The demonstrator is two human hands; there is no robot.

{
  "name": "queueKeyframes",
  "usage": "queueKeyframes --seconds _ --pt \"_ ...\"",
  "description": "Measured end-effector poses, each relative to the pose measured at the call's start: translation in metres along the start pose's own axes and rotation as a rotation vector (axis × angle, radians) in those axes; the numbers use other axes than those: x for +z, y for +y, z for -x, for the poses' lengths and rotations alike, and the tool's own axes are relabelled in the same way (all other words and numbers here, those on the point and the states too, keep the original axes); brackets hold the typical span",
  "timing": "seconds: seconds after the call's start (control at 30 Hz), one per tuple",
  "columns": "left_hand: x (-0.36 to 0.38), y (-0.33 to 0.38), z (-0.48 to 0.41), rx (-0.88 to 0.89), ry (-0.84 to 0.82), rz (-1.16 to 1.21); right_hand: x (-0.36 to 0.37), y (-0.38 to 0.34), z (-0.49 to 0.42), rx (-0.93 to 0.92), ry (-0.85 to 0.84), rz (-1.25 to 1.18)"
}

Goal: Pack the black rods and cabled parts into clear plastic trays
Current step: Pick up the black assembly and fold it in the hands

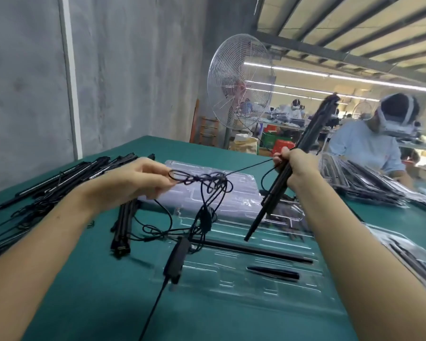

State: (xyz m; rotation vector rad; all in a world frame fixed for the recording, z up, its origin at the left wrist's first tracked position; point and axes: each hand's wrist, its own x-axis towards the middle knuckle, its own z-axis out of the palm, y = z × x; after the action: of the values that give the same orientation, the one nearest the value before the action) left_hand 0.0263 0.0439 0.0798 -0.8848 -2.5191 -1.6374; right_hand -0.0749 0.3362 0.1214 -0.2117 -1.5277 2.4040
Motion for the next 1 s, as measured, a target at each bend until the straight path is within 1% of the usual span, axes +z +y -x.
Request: queueKeyframes --seconds 0.07,0.13,0.27,0.33,0.4,0.5,0.53,0.57,0.6,0.63,0.7,0.77,0.8,0.87,0.9,1.0 --pt "-0.004 -0.003 -0.011 0.001 0.11 -0.066 -0.002 -0.01 -0.003 -0.057 0.057 -0.037" --pt "-0.008 -0.005 -0.021 -0.005 0.18 -0.099 -0.003 -0.016 -0.006 -0.111 0.104 -0.083" --pt "-0.021 -0.013 -0.027 0.0 0.337 0.012 -0.008 -0.018 -0.01 -0.168 0.185 -0.093" --pt "-0.025 -0.017 -0.025 0.003 0.376 0.065 -0.013 -0.016 -0.017 -0.169 0.219 -0.091" --pt "-0.027 -0.022 -0.023 0.006 0.425 0.128 -0.015 -0.012 -0.023 -0.17 0.232 -0.092" --pt "-0.023 -0.035 -0.027 0.006 0.558 0.213 -0.016 -0.006 -0.025 -0.17 0.236 -0.076" --pt "-0.02 -0.041 -0.029 -0.019 0.602 0.194 -0.017 -0.004 -0.025 -0.166 0.225 -0.062" --pt "-0.018 -0.048 -0.03 -0.061 0.638 0.124 -0.02 -0.001 -0.025 -0.158 0.203 -0.048" --pt "-0.016 -0.056 -0.031 -0.114 0.655 0.001 -0.024 0.001 -0.026 -0.144 0.177 -0.032" --pt "-0.015 -0.064 -0.03 -0.176 0.64 -0.151 -0.028 0.004 -0.024 -0.119 0.146 -0.004" --pt "-0.009 -0.078 -0.027 -0.323 0.537 -0.416 -0.038 0.01 -0.02 -0.046 0.074 0.051" --pt "0.004 -0.084 -0.029 -0.463 0.429 -0.583 -0.047 0.017 -0.015 0.026 -0.004 0.06" --pt "0.013 -0.087 -0.031 -0.483 0.377 -0.675 -0.05 0.02 -0.012 0.054 -0.038 0.048" --pt "0.033 -0.09 -0.039 -0.417 0.283 -0.834 -0.053 0.023 -0.002 0.091 -0.102 0.024" --pt "0.044 -0.088 -0.043 -0.344 0.276 -0.853 -0.053 0.024 0.003 0.099 -0.134 0.019" --pt "0.073 -0.076 -0.054 -0.118 0.28 -0.705 -0.053 0.022 0.018 0.075 -0.2 -0.021"
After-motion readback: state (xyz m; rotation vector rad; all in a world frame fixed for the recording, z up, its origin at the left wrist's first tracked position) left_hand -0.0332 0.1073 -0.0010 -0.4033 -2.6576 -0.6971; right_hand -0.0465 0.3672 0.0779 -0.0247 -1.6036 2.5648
